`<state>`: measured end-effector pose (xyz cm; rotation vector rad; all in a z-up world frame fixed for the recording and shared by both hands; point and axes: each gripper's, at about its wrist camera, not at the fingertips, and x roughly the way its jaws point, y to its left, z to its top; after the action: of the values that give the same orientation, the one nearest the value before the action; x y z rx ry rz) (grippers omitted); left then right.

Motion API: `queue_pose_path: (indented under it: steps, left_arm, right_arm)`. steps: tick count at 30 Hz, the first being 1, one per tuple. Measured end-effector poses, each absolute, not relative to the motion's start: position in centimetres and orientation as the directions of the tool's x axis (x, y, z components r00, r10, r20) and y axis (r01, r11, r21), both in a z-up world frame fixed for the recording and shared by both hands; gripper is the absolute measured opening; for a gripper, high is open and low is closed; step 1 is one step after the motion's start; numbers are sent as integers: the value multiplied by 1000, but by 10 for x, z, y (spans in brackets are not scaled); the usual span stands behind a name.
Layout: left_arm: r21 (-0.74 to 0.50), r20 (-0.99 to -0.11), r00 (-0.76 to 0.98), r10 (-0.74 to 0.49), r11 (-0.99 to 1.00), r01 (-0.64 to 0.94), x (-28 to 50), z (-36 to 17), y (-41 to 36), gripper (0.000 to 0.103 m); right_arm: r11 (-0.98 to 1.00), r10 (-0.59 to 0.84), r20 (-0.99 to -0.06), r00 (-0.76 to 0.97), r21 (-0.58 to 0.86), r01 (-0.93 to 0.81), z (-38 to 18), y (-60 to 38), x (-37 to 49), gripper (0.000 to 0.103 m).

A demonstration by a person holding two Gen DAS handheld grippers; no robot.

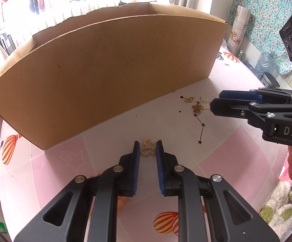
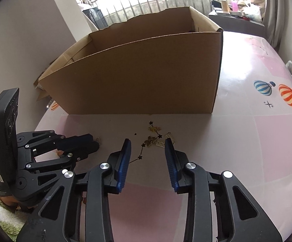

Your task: Organize jewelry

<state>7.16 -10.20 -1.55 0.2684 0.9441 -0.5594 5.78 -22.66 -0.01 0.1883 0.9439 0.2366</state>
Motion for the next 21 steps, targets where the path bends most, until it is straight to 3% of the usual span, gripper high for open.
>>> queue_pose_path:
  steps: [2,5,21]
  left_arm:
    - [-28,-822,459,-338,828,560,72,-16,-99,15]
    - [-33,-821,458,-341,829,558,73,-16,-98,15]
    - [-46,-816,456,-355,827,560,74,-18,-97,15]
  right_arm:
    - [958,285,-783,552,256,-132,-2,-223,61,20]
    - [958,287,-793,538,247,-148,-4,-217,66,16]
    - [949,312,-817,485,245,-197,-18,-197,87,15]
